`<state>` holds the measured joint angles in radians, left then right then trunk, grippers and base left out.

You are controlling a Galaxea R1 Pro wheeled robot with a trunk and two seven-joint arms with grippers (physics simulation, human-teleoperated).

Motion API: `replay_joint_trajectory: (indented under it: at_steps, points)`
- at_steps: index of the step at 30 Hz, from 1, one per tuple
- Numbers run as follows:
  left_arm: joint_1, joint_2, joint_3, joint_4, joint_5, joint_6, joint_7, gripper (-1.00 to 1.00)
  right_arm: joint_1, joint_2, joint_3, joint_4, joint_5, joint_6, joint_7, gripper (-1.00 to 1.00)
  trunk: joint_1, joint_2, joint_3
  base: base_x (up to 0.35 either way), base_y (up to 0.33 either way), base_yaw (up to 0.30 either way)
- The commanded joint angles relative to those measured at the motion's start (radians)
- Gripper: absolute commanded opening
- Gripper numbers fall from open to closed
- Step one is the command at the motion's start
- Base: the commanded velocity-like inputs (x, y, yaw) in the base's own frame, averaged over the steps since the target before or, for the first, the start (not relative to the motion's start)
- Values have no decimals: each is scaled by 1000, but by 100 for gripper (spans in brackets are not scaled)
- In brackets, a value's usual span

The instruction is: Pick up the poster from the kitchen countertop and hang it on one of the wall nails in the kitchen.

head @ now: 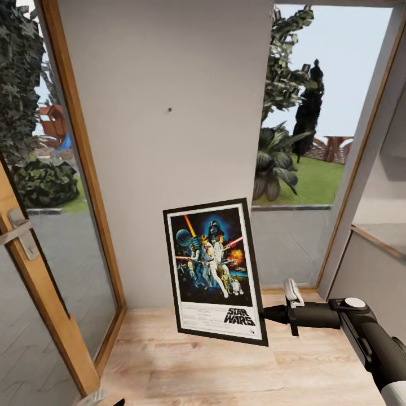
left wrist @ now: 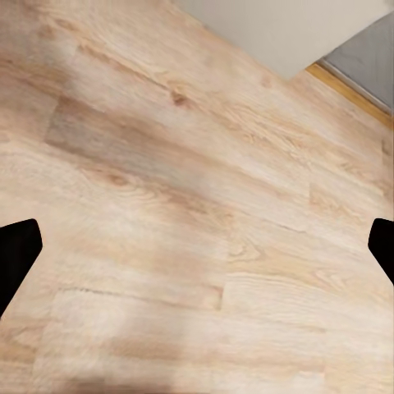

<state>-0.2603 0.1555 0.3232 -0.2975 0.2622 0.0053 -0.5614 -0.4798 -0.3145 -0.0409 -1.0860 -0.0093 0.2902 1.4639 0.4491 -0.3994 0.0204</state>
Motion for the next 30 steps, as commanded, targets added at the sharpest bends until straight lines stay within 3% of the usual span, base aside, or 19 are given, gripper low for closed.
replay_joint_trajectory:
  at_steps: [1,30]
  points:
    - [0,0,2,1,5,1,-5,100,0,0,-1,0,-1,14,6,-100,1,-1,0,326,44,-3]
    - [0,-1,2,1,5,2,-3,100,0,0,-1,0,-1,14,6,-100,1,-1,0,335,72,0]
